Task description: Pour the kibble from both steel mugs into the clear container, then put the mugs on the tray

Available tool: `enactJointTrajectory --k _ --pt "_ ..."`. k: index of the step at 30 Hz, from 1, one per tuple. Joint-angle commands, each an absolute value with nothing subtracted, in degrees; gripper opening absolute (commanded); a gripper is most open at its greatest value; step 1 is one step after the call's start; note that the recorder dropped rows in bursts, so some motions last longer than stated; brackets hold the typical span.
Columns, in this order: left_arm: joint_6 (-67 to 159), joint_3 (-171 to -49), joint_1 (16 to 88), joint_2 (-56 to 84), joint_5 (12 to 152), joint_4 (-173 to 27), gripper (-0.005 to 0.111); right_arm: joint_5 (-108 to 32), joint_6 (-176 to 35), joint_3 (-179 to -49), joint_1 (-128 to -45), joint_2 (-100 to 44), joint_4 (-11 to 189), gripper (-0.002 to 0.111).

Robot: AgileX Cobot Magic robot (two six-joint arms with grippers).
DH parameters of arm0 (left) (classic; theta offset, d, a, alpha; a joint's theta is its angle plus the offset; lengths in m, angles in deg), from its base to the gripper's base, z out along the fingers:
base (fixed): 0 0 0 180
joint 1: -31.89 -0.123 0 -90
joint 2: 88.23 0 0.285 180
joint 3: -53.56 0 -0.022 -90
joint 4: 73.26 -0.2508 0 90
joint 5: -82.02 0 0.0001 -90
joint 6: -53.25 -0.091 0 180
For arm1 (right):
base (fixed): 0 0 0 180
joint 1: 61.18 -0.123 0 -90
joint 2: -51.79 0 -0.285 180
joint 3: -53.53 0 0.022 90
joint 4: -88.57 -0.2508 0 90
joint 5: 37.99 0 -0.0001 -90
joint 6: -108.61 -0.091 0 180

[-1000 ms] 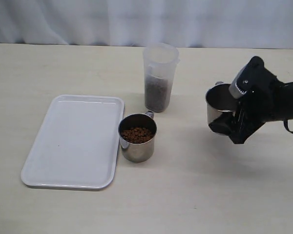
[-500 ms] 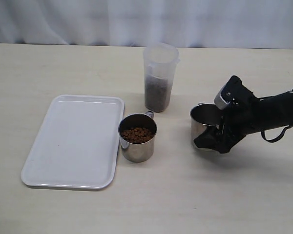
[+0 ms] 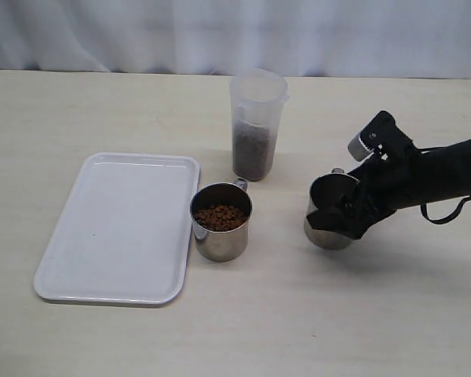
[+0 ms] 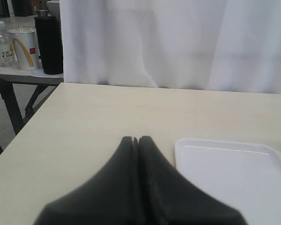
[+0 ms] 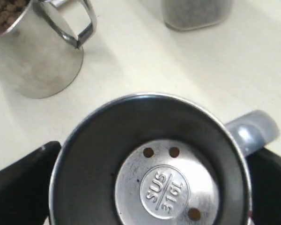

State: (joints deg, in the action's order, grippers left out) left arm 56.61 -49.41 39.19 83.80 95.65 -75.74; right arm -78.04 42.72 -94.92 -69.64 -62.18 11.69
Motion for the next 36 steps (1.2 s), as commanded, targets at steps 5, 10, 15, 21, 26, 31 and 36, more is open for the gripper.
enactJointTrajectory --k 5,10,15,21,26,31,36 --pt "56.76 -49.23 39.20 83.98 95.12 -75.83 0.000 -79.78 26.39 -95.24 -68.20 -42.21 14.50 0.077" --pt "56.76 -49.23 39.20 83.98 95.25 -75.72 0.000 -74.38 13.51 -87.29 -67.94 -21.44 15.04 0.004" --pt "56.76 -49.23 39.20 83.98 95.25 -75.72 0.000 -54.42 15.18 -69.84 -67.94 -0.41 3.45 0.004" --pt "56.76 -49.23 39.20 83.98 95.25 -75.72 0.000 -53.23 14.66 -56.48 -67.94 25.60 -1.62 0.004" --pt "56.76 -49.23 39.20 83.98 95.25 -75.72 0.000 -53.45 14.66 -53.04 -67.94 34.93 -2.65 0.004" --pt "56.76 -49.23 39.20 83.98 95.25 -75.72 0.000 -53.31 14.66 -52.75 -67.94 40.98 -2.65 0.004" --pt "56.76 -49.23 39.20 83.98 94.97 -75.83 0.000 -53.31 14.66 -52.75 -67.94 41.83 -2.65 0.004"
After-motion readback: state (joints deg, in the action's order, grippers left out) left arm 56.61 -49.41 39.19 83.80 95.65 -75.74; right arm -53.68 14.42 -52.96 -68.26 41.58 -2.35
